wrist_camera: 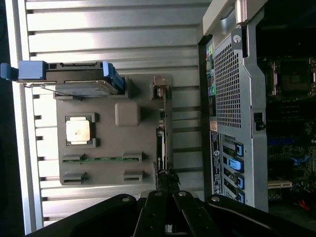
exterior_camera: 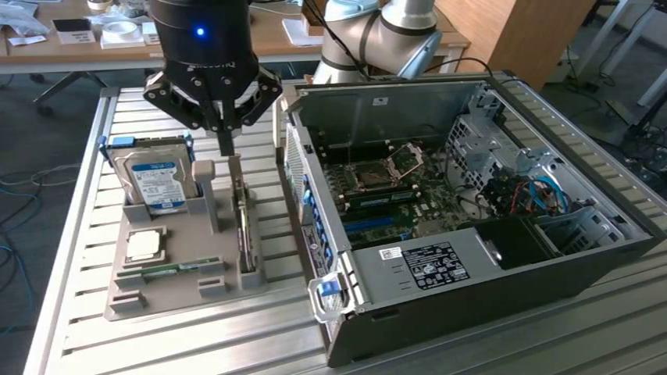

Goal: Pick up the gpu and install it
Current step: 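Reach for the gpu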

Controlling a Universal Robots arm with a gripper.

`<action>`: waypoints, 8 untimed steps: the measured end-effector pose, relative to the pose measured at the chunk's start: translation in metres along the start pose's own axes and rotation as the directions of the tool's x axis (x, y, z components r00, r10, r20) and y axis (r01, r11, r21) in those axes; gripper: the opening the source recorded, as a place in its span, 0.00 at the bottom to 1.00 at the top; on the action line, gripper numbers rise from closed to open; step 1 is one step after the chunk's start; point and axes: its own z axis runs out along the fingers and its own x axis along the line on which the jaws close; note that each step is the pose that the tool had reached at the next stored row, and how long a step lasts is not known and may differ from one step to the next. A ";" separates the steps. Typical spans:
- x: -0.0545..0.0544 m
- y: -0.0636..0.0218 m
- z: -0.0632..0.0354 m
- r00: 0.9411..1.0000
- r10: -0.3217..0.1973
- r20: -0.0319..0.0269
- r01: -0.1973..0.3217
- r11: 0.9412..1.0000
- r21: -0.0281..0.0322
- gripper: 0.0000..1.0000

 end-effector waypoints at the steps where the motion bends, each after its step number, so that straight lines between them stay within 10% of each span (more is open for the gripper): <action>1: 0.000 -0.0006 0.0001 1.000 0.000 0.000 0.000 1.000 0.000 0.11; 8: 0.000 -0.0051 0.0001 1.000 0.000 0.000 0.000 1.000 0.000 0.11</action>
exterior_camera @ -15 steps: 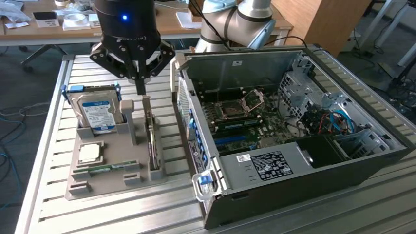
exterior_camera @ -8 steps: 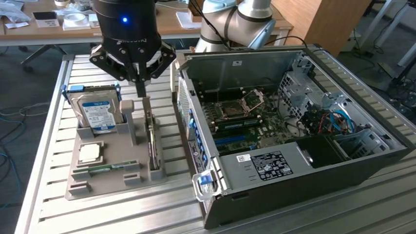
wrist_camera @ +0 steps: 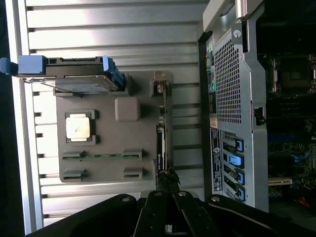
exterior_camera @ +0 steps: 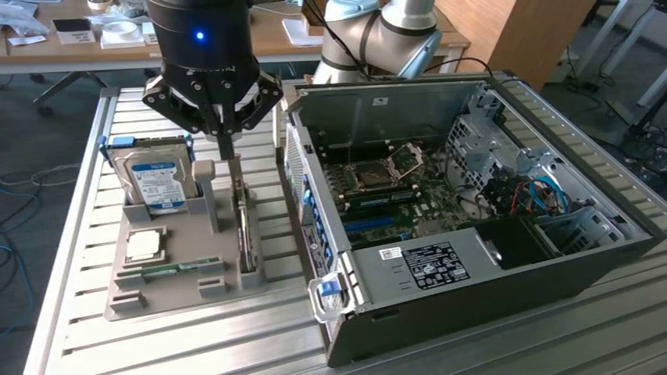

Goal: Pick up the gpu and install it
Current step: 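Reach for the gpu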

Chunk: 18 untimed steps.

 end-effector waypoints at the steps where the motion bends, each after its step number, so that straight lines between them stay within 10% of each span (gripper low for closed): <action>1: 0.000 0.0000 0.0000 1.000 0.000 0.000 0.000 1.000 0.000 0.11; 18: 0.001 -0.0019 0.0001 1.000 0.000 0.000 0.000 1.000 0.000 0.11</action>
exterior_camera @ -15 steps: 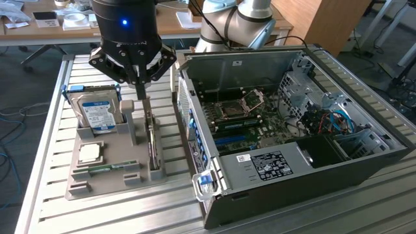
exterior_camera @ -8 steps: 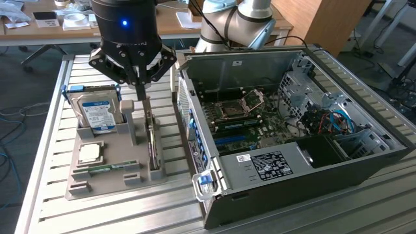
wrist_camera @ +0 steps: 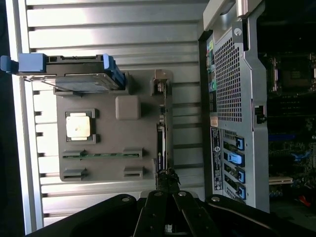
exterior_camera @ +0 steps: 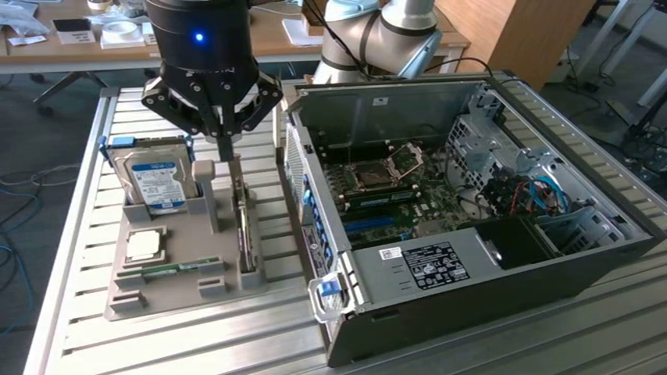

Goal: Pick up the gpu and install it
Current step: 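Reach for the gpu, then pick up the gpu and move the gpu toward the slot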

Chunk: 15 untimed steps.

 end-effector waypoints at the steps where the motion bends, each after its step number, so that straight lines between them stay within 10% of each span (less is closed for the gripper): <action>1: 0.000 -0.0001 0.0000 1.000 0.000 0.000 0.000 1.000 0.000 0.11; 15: 0.000 0.0000 0.0000 1.000 0.000 0.000 0.000 1.000 0.000 0.11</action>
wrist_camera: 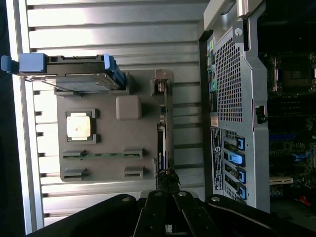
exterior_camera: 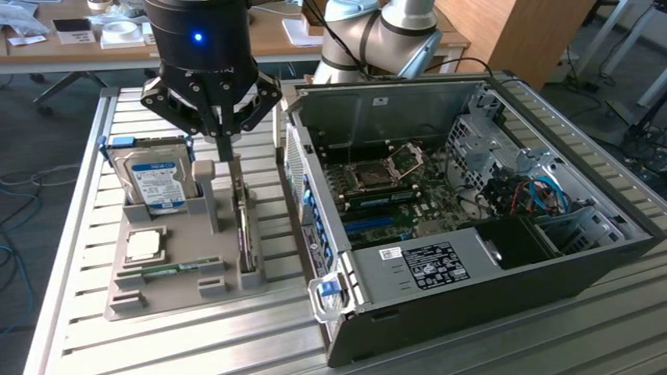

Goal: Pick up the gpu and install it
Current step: 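Pick up the gpu and move the gpu toward the slot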

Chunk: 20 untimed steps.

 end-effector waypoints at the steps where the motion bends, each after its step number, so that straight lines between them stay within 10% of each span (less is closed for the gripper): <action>1: 0.000 0.0000 0.0000 1.000 0.000 0.000 0.000 1.000 0.000 0.11; 9: 0.000 0.0000 0.0000 1.000 0.000 0.000 0.000 1.000 0.000 0.42; 20: 0.000 -0.0003 0.0064 1.000 0.000 0.000 0.000 1.000 0.000 0.42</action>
